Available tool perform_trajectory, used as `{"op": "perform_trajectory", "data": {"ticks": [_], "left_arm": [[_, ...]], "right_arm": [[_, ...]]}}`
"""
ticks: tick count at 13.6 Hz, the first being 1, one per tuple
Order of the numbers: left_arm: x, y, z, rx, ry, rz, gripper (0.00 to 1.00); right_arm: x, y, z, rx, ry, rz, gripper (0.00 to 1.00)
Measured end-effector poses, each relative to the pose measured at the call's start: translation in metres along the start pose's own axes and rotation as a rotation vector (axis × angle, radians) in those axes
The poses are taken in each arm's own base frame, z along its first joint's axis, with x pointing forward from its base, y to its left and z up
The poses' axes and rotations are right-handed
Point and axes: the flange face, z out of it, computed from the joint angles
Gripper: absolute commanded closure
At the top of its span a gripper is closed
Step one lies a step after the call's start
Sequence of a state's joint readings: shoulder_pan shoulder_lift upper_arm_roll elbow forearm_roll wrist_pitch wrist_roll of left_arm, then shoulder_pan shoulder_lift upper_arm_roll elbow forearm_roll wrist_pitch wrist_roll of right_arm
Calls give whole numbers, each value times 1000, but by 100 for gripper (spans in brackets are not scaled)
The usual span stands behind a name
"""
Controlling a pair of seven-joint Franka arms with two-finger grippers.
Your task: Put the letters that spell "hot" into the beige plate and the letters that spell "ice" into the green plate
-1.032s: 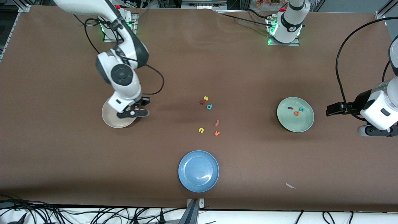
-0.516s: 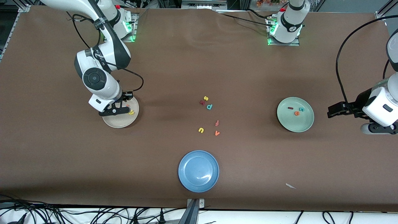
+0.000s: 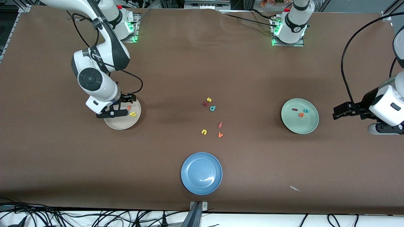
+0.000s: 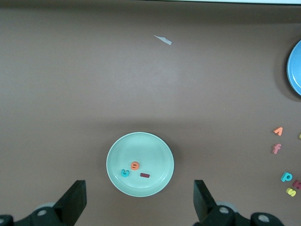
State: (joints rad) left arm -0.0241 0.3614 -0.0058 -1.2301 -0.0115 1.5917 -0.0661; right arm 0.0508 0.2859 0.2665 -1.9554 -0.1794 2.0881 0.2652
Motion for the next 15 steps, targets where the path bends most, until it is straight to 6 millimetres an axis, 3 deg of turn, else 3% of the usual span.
{"op": "perform_trajectory", "data": {"ticks": [3, 5, 8, 12, 15], "left_arm": [[-4, 0, -12, -1, 18, -18, 0], [-5, 0, -14, -1, 20, -57, 0], [-5, 3, -11, -1, 13, -63, 0], [-10, 25, 7, 3, -49, -49, 0], [-11, 36, 5, 2, -43, -46, 0]], "right_arm": [[9, 10, -67, 35, 44, 15, 0], [7, 42, -110, 74, 31, 0, 0], [-3, 104, -154, 112, 12, -19, 0], [-12, 148, -181, 107, 1, -49, 0], [-11, 144, -180, 105, -8, -65, 0]]}}
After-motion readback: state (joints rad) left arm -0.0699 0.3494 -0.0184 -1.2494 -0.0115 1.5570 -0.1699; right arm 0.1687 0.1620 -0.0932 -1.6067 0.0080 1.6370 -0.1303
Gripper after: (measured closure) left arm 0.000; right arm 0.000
